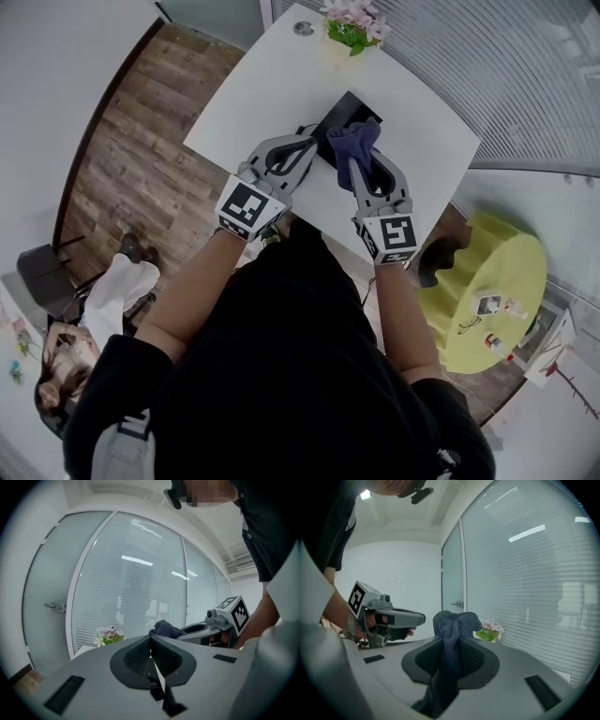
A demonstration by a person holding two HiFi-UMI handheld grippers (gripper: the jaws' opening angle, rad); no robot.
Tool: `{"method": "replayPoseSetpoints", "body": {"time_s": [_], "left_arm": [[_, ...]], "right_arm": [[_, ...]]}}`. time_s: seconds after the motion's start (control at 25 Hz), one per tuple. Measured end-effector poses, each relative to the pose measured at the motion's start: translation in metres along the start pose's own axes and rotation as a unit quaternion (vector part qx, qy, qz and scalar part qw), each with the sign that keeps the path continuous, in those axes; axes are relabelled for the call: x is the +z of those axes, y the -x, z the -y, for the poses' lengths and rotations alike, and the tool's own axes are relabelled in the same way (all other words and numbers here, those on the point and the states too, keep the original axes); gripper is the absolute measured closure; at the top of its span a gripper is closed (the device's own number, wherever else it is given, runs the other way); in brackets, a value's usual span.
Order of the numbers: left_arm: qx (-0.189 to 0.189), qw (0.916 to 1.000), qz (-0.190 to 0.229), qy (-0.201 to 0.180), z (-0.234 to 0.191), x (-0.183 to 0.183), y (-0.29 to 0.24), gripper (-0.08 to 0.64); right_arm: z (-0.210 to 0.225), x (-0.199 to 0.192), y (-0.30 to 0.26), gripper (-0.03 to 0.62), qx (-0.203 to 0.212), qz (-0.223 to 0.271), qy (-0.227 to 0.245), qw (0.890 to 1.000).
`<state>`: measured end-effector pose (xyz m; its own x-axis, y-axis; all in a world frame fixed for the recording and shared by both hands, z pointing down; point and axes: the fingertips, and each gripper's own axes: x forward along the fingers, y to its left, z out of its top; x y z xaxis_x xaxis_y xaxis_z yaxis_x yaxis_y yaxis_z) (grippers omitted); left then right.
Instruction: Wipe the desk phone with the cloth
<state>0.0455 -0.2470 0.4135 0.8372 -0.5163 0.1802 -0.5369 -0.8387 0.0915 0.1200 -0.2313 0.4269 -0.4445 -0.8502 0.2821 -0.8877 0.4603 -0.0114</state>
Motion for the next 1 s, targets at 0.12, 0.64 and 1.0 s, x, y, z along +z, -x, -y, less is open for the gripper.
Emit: {"method": "replayPoseSetpoints", "body": {"time_s": [0.12, 0.64, 1.0], "left_arm": [[0.004, 0.9999, -0.008, -0.005, -0.008, -0.012, -0.023, 0.549], [0.021, 0.9981, -0.057, 0.009, -0.029, -0.074, -0.102, 0.549], [0.026, 0.9960, -0.082, 0.024, -0.040, -0.102, -0.112, 0.549]], "right_arm": [[0.022, -0.015, -0.018, 0.505, -0.008, -0.020, 0.029, 0.999], [0.091, -0.092, -0.086, 0.505, -0.019, -0.112, 0.147, 0.983], [0.111, -0.129, -0.111, 0.505, -0.020, -0.159, 0.209, 0.965]]}}
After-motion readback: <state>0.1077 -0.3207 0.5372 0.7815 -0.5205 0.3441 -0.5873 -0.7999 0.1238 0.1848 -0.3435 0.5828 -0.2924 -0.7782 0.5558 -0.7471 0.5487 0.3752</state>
